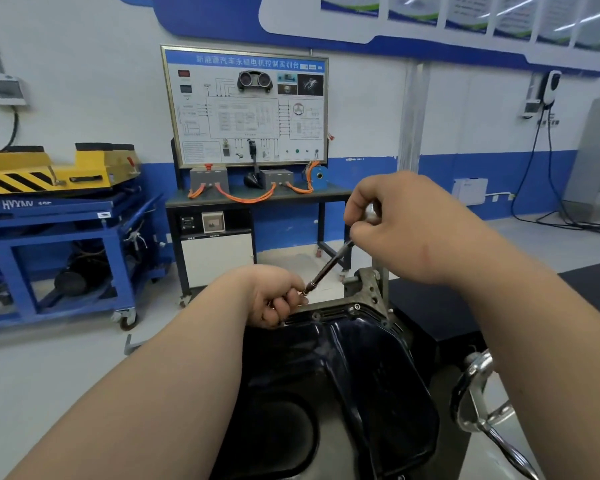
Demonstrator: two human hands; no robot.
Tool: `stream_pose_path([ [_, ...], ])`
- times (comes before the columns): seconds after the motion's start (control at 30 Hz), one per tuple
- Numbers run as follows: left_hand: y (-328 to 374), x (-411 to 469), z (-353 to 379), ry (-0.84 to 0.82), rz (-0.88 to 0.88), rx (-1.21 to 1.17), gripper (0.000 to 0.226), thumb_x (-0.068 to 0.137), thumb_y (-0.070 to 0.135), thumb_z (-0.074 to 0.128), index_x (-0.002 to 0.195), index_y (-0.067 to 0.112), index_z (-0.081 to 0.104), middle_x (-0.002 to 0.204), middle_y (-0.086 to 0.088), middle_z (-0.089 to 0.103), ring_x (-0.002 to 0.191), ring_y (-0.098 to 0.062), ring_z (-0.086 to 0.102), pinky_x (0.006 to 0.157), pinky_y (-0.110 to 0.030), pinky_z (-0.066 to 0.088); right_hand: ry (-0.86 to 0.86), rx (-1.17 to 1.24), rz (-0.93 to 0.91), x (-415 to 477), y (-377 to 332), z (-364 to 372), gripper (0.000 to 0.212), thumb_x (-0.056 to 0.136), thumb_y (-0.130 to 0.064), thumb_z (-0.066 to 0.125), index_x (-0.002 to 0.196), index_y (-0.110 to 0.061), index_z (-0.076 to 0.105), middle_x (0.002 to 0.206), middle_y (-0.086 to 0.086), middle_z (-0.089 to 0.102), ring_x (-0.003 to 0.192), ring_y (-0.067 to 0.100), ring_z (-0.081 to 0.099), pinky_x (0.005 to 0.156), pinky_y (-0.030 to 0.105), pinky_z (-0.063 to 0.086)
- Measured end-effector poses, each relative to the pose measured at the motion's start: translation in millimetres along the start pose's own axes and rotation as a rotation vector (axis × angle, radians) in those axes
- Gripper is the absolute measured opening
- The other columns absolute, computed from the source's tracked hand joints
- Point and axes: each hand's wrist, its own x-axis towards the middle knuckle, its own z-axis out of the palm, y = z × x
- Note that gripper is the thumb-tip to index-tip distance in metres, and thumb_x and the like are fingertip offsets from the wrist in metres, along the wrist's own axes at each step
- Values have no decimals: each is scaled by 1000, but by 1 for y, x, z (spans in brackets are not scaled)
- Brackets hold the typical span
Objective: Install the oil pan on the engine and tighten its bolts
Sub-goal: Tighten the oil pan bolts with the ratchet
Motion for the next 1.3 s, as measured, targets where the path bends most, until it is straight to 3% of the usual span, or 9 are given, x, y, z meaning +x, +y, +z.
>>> stream_pose_path([
  [0.17,4,7,14,21,-22,334,27,96,23,41,75,14,55,41,10,34,29,-5,22,29,-13,14,-28,-16,13,-8,1,-1,14,83,-18,50,78,-29,56,67,-13,55,52,4,56,51,19,43],
  [0.33,7,13,22,95,-47,617,41,93,26,40,53,20,42,36,6,27,27,-9,19,33,-12,16,-39,-20,52,-10,9,5,13,83,-18,50,78,-28,56,73,-8,61,62,1,55,56,16,44],
  [0.43,7,15,25,133,-33,669,47,92,26,42,45,19,40,35,4,27,27,-11,18,37,-12,17,-31,-34,56,-10,13,6,13,83,-18,50,78,-29,56,69,-9,63,60,-2,53,57,15,42],
  [0.57,6,18,28,172,30,670,39,92,24,42,53,18,43,34,3,28,34,-13,19,40,-16,16,-3,-41,57,-13,17,7,14,84,-19,51,78,-31,54,64,-10,61,58,0,53,53,15,39],
  [0.8,5,16,24,276,148,621,38,87,25,50,50,16,45,36,2,29,42,-16,21,46,-21,19,41,-25,35,-13,19,10,13,85,-20,52,80,-31,54,68,-13,49,57,1,48,53,17,38],
  [1.1,1,5,23,314,344,758,25,80,29,62,61,14,59,54,-6,47,46,-21,38,46,-21,33,-9,-93,15,-21,15,12,12,89,-20,51,85,-32,52,67,-14,46,63,2,46,53,14,35],
  [1.3,12,-37,22,339,660,935,7,76,35,71,81,31,70,69,12,56,57,-2,53,52,-20,43,93,-172,64,-17,14,19,5,92,-32,49,93,-32,54,70,-13,44,69,11,45,55,27,34],
])
